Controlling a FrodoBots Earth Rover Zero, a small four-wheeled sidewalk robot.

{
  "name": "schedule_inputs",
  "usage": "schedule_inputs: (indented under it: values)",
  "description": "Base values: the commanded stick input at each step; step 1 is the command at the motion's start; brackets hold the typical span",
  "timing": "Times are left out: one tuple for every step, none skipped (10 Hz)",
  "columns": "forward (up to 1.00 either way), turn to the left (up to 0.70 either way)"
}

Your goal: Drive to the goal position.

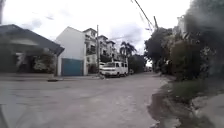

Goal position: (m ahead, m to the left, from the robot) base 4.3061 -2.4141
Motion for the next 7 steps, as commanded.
schedule_inputs:
  values:
    - [0.0,0.0]
    - [0.0,0.0]
    - [0.0,0.0]
    - [0.0,0.0]
    - [0.27,0.0]
    - [0.63,0.0]
    - [0.7,0.0]
